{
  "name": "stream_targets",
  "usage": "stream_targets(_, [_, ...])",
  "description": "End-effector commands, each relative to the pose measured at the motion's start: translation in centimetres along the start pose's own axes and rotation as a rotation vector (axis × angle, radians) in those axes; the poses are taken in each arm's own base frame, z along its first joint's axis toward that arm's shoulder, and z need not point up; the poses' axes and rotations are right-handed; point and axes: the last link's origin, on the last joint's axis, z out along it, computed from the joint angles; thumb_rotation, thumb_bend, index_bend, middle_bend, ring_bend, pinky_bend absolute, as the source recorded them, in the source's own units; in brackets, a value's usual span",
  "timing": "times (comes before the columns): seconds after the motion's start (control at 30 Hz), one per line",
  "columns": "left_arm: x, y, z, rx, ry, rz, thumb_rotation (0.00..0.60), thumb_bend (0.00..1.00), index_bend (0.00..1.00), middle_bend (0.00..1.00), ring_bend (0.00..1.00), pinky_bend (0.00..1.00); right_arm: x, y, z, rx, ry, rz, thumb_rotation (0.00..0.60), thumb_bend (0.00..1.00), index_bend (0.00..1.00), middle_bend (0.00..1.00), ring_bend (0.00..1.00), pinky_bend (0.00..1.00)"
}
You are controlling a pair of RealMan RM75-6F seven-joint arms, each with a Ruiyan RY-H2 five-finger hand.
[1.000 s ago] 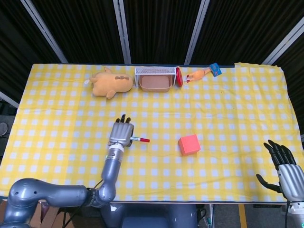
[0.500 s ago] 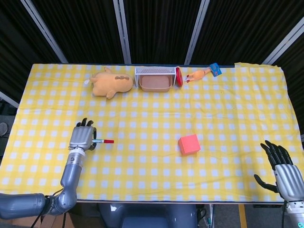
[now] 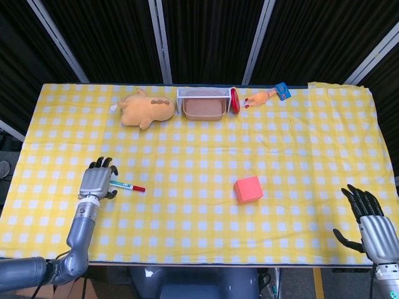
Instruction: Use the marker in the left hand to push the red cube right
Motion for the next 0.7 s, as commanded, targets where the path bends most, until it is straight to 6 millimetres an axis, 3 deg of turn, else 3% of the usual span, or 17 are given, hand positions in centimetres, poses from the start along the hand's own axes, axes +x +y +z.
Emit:
stream_targets(0.03, [0.3,-0.8,-0.4,0.0,0.021,-0.011,0.6,0.29,0.25,0.05,0.02,0.12,0.0,0.0,0.0,0.001,0.0,-0.001,0.6,0.32,0.0,0.0,0.0,0.0])
stream_targets(0.17, [0.7,-2.2,-1.8,-0.017,0.07,-0.056,0.6,0.25,0.14,0.02,0.01,0.1,0.0,0.0,0.0,0.004,-0.004,-0.005,0.6,0.32,0.0,0.0,0.0,0.0])
stream_targets(0.37, [0.6,-5.7,-5.8,-0.071,0.163,-0.068,0.6,0.18,0.02,0.0,0.0,0.08,-0.3,0.0,-0.1,0.022,-0.031,-0.044,0.6,0.32,0.0,0.0,0.0,0.0])
stream_targets(0.6, [0.2,-9.6,-10.5,-0.116,0.227,-0.09,0.6,0.14,0.0,0.0,0.0,0.05,-0.6,-0.4,-0.1,0.047,-0.024,-0.076,0.6,0.32,0.0,0.0,0.0,0.0])
stream_targets(0.7, [0.3,-10.4,-11.6,-0.117,0.232,-0.101,0.6,0.13,0.0,0.0,0.0,0.05,-0.8,-0.5,0.0,0.055,-0.022,-0.094,0.6,0.32,0.0,0.0,0.0,0.0])
